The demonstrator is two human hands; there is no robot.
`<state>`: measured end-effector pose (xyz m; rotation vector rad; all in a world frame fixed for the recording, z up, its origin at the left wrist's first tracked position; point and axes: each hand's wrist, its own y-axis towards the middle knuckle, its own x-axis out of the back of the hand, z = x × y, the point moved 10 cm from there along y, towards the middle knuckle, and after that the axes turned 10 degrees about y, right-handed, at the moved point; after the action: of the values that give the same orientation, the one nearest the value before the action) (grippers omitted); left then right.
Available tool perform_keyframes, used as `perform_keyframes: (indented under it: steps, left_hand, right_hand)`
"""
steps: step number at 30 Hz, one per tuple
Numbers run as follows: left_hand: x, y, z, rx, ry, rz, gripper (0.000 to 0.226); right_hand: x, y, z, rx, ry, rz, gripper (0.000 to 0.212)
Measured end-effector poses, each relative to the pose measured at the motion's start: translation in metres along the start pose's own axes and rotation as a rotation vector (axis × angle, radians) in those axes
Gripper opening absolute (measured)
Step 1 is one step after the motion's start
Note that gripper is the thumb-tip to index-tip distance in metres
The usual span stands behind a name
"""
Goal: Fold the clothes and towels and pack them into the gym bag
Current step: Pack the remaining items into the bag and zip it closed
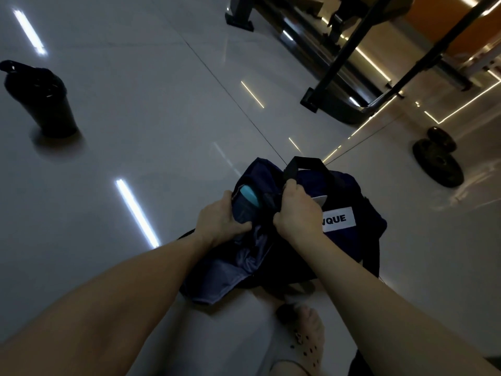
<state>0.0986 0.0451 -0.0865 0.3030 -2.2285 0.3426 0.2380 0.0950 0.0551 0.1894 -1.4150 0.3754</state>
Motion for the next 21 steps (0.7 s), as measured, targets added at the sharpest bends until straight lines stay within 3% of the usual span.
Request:
perform_keyframes:
  steps: [3, 7, 9, 12, 15, 17, 21]
  left_hand:
    - [0.002, 0.001, 0.001, 0.064, -0.077, -0.013, 0.066]
    - [0.003, -0.01, -0.003, 0.128, -0.102, -0.033, 0.068]
    - [0.006, -0.016, -0.004, 0.141, -0.114, -0.033, 0.068]
    - [0.019, -0.018, -0.005, 0.121, -0.068, -0.053, 0.071]
    - [0.033, -0.024, -0.001, 0.125, -0.057, -0.081, 0.072]
    - [0.036, -0.031, 0.002, 0.139, -0.081, -0.091, 0.071]
    - [0.032, -0.043, 0.002, 0.152, -0.09, -0.104, 0.071]
  right_hand:
    - [0.026, -0.008, -0.009, -0.039, 0.069, -0.033, 0.037]
    - [0.059, -0.056, 0.0, 0.048, 0.136, -0.372, 0.017]
    - [0.025, -0.079, -0.014, -0.154, 0.302, -0.245, 0.022]
    - [-0.053, -0.107, -0.047, -0.545, 0.425, 0.041, 0.055]
    - [-0.087, -0.118, -0.056, -0.694, 0.523, 0.01, 0.072]
    - [-0.09, -0.116, -0.056, -0.708, 0.502, -0.076, 0.068]
    - [-0.08, -0.106, -0.059, -0.65, 0.479, -0.137, 0.026]
